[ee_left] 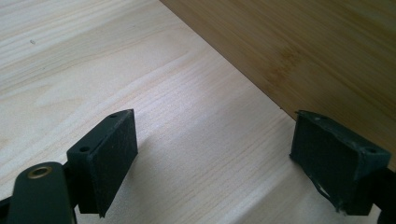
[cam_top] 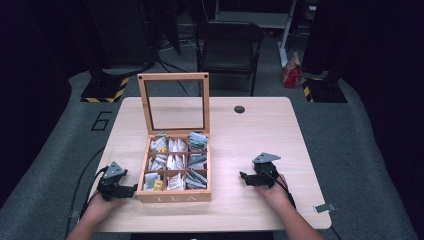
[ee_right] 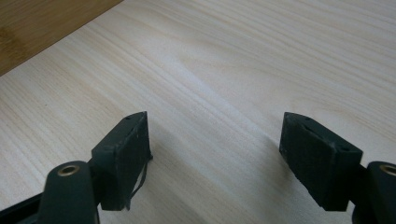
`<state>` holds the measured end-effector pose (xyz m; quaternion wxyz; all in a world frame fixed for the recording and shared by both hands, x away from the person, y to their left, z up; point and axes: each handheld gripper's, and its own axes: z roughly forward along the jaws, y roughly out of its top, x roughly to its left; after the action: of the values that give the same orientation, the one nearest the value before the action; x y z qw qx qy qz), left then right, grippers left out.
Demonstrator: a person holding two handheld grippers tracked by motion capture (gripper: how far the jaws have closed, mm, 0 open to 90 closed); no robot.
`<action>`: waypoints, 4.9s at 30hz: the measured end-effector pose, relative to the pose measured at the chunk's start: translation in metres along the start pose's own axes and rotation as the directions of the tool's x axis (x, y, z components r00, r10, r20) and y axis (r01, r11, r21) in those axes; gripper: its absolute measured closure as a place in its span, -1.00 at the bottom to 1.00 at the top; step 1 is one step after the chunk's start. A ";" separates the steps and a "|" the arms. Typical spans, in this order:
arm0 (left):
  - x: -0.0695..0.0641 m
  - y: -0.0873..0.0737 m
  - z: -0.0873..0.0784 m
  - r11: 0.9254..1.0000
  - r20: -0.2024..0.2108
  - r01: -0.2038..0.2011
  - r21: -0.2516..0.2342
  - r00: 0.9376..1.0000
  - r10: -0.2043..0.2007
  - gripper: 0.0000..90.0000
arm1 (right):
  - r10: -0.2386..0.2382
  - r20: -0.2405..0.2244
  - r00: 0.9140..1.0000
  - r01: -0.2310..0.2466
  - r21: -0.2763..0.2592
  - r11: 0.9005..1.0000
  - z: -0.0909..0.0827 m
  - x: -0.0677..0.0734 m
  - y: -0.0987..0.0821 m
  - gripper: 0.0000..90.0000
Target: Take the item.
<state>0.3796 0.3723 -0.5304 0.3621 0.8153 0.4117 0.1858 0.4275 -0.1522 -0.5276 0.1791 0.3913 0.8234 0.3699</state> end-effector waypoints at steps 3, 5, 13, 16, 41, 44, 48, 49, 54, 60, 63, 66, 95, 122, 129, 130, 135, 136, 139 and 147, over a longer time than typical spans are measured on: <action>0.000 0.000 0.000 1.000 0.000 0.001 -0.001 1.000 -0.001 -0.69 | 0.008 0.003 1.000 -0.008 0.003 1.000 0.000 0.000 0.000 -0.54; 0.000 0.000 0.000 1.000 0.000 0.001 -0.001 1.000 -0.001 -0.69 | 0.016 0.005 1.000 -0.016 0.006 1.000 0.000 0.000 0.001 -0.55; 0.000 0.000 0.000 1.000 0.000 0.000 0.000 1.000 0.000 -0.69 | 0.015 0.005 1.000 -0.015 0.005 1.000 0.001 0.000 0.001 -0.55; 0.000 0.000 0.000 1.000 0.000 0.002 -0.001 1.000 -0.002 -0.69 | 0.016 0.005 1.000 -0.016 0.005 1.000 0.000 0.000 0.001 -0.55; 0.001 0.000 -0.001 1.000 0.007 -0.011 0.010 1.000 0.011 -0.69 | 0.006 -0.030 1.000 -0.006 -0.015 1.000 -0.010 0.002 0.009 -0.24; 0.002 0.001 -0.001 1.000 0.004 -0.018 0.009 1.000 0.018 -0.69 | 0.003 -0.047 0.999 -0.006 -0.043 0.999 -0.017 0.007 0.015 -0.23; 0.002 0.001 -0.001 1.000 0.003 -0.017 0.008 1.000 0.017 -0.69 | 0.013 -0.064 0.998 -0.018 -0.071 0.997 -0.025 0.013 0.021 -0.22; 0.001 0.001 -0.001 1.000 0.004 -0.016 0.009 1.000 0.016 -0.69 | 0.012 -0.067 0.998 -0.017 -0.075 0.997 -0.026 0.013 0.021 -0.22; 0.002 0.001 -0.001 1.000 0.003 -0.017 0.008 1.000 0.017 -0.69 | 0.013 -0.085 0.996 -0.021 -0.097 0.995 -0.032 0.014 0.026 -0.21; 0.001 0.000 -0.001 1.000 0.004 -0.009 0.007 1.000 0.009 -0.69 | 0.008 -0.097 0.995 -0.017 -0.095 0.995 -0.037 0.017 0.030 -0.19; 0.001 0.000 -0.001 1.000 0.004 -0.009 0.007 1.000 0.009 -0.69 | 0.001 -0.106 0.994 -0.011 -0.093 0.996 -0.038 0.019 0.032 -0.19; 0.000 0.000 0.000 1.000 0.000 0.000 -0.001 1.000 0.000 -0.69 | -0.017 -0.134 0.991 0.003 -0.106 0.994 -0.042 0.024 0.039 -0.19; 0.000 0.000 0.000 1.000 0.000 0.002 -0.004 1.000 -0.002 -0.69 | -0.115 -0.228 0.967 0.081 -0.154 0.985 -0.054 0.061 0.082 -0.14; 0.000 0.000 0.000 1.000 0.000 0.002 -0.004 1.000 -0.002 -0.69 | -0.182 -0.308 0.934 0.143 -0.145 0.979 -0.042 0.091 0.098 0.12; 0.000 0.000 0.000 1.000 -0.002 0.001 -0.005 1.000 -0.001 -0.69 | -0.193 -0.319 0.928 0.155 -0.139 0.978 -0.033 0.098 0.098 0.19; 0.000 0.000 0.000 1.000 0.000 0.003 -0.005 1.000 -0.003 -0.69 | -0.199 -0.322 0.926 0.160 -0.145 0.976 -0.032 0.099 0.099 0.20; 0.000 0.000 0.000 1.000 -0.002 0.001 -0.004 1.000 -0.001 -0.69 | -0.205 -0.327 0.923 0.165 -0.145 0.976 -0.028 0.104 0.100 0.25; 0.000 0.000 0.000 1.000 0.000 0.003 -0.005 1.000 -0.003 -0.69 | -0.209 -0.328 0.921 0.170 -0.142 0.975 -0.027 0.105 0.100 0.26; 0.000 0.000 0.000 1.000 0.000 0.002 -0.005 1.000 -0.002 -0.69 | -0.206 -0.334 0.920 0.169 -0.138 0.976 -0.024 0.107 0.100 0.29; 0.000 0.000 0.000 1.000 0.000 0.000 -0.003 1.000 0.000 -0.69 | -0.211 -0.347 0.914 0.173 -0.137 0.975 -0.019 0.111 0.100 0.35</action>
<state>0.3797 0.3723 -0.5307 0.3635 0.8147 0.4115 0.1865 0.3980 -0.0328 -0.4405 0.0810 0.2244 0.8563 0.4580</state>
